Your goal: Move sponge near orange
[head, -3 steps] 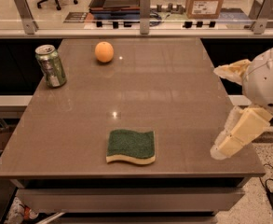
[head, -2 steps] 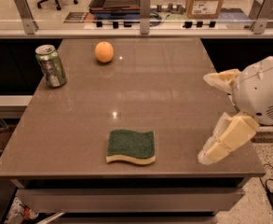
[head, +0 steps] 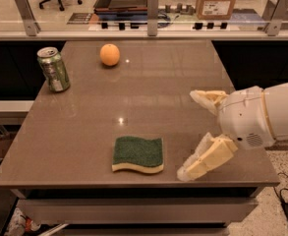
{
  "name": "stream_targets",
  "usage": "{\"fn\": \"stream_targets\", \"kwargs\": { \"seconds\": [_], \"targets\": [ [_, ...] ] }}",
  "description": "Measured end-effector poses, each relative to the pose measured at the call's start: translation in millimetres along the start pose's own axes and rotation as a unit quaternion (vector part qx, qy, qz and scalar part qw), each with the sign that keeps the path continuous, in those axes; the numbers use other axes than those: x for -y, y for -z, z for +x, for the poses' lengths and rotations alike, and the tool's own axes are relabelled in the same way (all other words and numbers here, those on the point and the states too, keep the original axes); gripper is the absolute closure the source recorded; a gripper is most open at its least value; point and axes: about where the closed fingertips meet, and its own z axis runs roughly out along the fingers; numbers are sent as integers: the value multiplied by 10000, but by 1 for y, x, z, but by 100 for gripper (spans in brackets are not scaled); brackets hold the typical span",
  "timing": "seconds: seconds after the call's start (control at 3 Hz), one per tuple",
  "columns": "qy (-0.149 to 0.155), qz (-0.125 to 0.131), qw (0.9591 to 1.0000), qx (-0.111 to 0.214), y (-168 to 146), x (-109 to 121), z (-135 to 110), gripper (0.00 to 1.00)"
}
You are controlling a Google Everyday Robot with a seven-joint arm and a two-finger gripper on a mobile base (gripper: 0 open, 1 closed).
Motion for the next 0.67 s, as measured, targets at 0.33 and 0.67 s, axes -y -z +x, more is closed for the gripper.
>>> {"fn": "stream_targets", "kwargs": {
  "seconds": [0.33, 0.67],
  "targets": [
    [-11, 52, 9985, 544, -31, -7, -1, 0],
    [63, 61, 9968, 794, -57, -13, -2, 0]
  ]
}}
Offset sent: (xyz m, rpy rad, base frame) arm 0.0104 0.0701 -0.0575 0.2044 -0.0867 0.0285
